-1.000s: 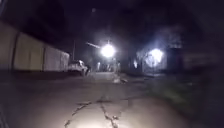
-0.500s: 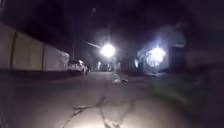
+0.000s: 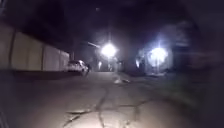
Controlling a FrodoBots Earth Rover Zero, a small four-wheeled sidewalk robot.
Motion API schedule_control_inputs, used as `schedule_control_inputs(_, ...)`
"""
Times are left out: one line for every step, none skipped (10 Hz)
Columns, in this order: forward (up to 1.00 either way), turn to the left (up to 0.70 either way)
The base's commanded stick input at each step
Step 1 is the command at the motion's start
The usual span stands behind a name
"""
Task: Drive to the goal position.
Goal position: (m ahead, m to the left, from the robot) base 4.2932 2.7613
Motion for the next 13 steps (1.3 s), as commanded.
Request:
schedule_control_inputs(0.5, -0.21)
schedule_control_inputs(0.5, -0.21)
schedule_control_inputs(0.5, -0.21)
schedule_control_inputs(0.5, -0.43)
schedule_control_inputs(0.5, -0.04)
schedule_control_inputs(0.5, 0.0)
schedule_control_inputs(0.5, 0.0)
schedule_control_inputs(0.5, 0.0)
schedule_control_inputs(0.5, 0.0)
schedule_control_inputs(0.5, 0.0)
schedule_control_inputs(0.5, 0.0)
schedule_control_inputs(0.5, 0.0)
schedule_control_inputs(0.5, 0.0)
